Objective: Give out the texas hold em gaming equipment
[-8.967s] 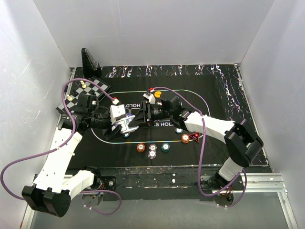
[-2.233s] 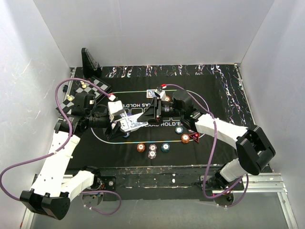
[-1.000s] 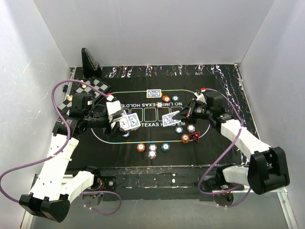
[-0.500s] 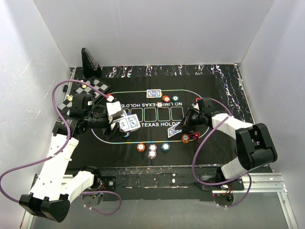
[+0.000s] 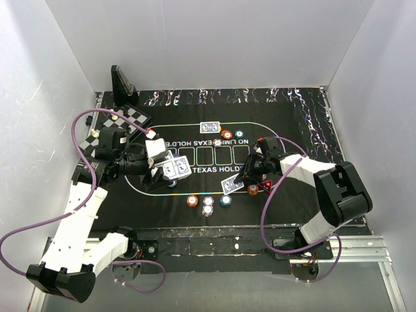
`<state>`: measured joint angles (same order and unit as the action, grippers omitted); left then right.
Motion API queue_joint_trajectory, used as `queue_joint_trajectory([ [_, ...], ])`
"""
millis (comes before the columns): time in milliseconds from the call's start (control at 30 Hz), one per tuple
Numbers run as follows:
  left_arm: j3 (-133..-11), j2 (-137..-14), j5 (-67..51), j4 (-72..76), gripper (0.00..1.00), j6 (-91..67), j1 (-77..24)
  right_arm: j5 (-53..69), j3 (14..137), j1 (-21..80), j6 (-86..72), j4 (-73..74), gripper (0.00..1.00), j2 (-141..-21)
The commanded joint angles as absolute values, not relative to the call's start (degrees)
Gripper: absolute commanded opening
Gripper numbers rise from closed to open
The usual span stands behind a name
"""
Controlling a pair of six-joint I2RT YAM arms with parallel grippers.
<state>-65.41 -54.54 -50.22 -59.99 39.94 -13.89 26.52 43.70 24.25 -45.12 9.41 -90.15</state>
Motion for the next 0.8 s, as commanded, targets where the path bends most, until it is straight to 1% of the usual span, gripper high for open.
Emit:
queue_joint_trajectory([
  [0,-66.01,-53.7,-51.86,-60.03,0.15,41.04,-13.8,19.0,47.19,24.08,-43.07,13.96,0.29,-86.67],
  [33,-65.92,-53.7,-51.86,-59.94,0.15,41.13,-13.8,17.59,47.72,24.08,-42.37,15.11,0.3,-86.05],
  [167,-65.83,-53.7,-52.21,-59.94,0.15,41.13,-13.8,14.77,50.62,24.17,-40.61,18.89,0.41,-85.69],
  [233,-66.01,-53.79,-52.21,-60.03,0.15,41.05,-13.8,13.89,51.59,24.08,-40.43,20.47,0.51,-85.52],
  [333,-65.83,-53.53,-52.12,-60.12,0.15,41.22,-13.89,12.57,52.82,24.08,-40.43,22.14,0.55,-84.29],
  [367,-65.66,-53.26,-52.12,-60.2,0.15,41.31,-13.89,11.87,53.34,24.08,-40.69,22.84,0.6,-83.5],
  [433,-65.48,-53.26,-52.21,-60.12,0.15,41.4,-13.8,11.6,54.66,24.08,-41.48,24.08,0.63,-81.4],
  [500,-65.39,-53.17,-52.47,-59.94,0.15,41.4,-13.8,14.13,56.07,24.08,-42.71,23.73,0.71,-79.03],
  [533,-65.22,-53.35,-52.56,-59.85,0.15,41.22,-13.8,16.24,57.29,24.26,-43.41,23.03,0.79,-77.97],
  [567,-65.21,-53.35,-52.56,-59.59,0.15,41.13,-13.89,18.61,58.7,24.78,-44.2,22.77,0.82,-77.35],
  [700,-64.6,-53.44,-52.82,-58.98,0.15,40.52,-13.89,28.27,66.68,30.39,-47.28,19.53,0.85,-77.78],
  [767,-64.25,-53.26,-52.56,-58.71,0.15,40.43,-13.8,31.19,70.47,34.0,-48.68,17.68,0.86,-78.75],
])
